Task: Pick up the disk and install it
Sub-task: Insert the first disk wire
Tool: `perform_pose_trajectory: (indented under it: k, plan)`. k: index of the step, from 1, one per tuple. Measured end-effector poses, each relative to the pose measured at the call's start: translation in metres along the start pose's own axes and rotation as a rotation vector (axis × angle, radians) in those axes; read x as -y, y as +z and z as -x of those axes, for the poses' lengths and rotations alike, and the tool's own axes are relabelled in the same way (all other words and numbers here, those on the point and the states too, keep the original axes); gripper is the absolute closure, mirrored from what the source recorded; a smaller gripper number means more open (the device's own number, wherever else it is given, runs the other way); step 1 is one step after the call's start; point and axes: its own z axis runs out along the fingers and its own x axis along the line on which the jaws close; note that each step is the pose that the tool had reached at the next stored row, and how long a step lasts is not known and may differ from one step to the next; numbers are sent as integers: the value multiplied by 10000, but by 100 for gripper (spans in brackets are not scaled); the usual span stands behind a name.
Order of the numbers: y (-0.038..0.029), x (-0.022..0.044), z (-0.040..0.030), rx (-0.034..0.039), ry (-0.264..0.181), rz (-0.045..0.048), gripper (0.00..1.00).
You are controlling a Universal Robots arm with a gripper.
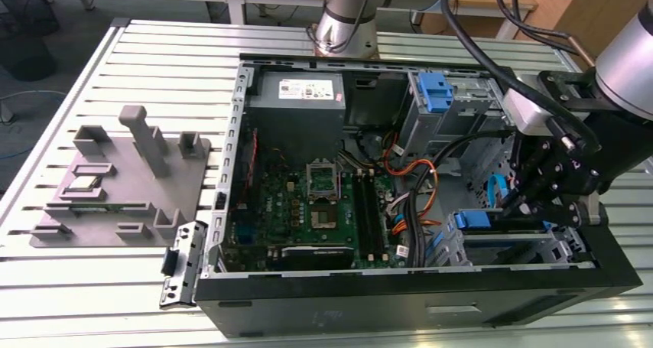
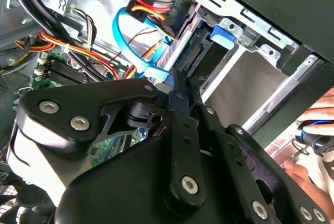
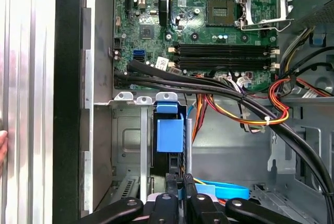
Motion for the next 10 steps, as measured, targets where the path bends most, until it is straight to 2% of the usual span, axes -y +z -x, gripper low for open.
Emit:
perform_pose_trajectory:
  k: [10]
  plan:
    - [15, 0, -1, -2, 0, 0, 84]
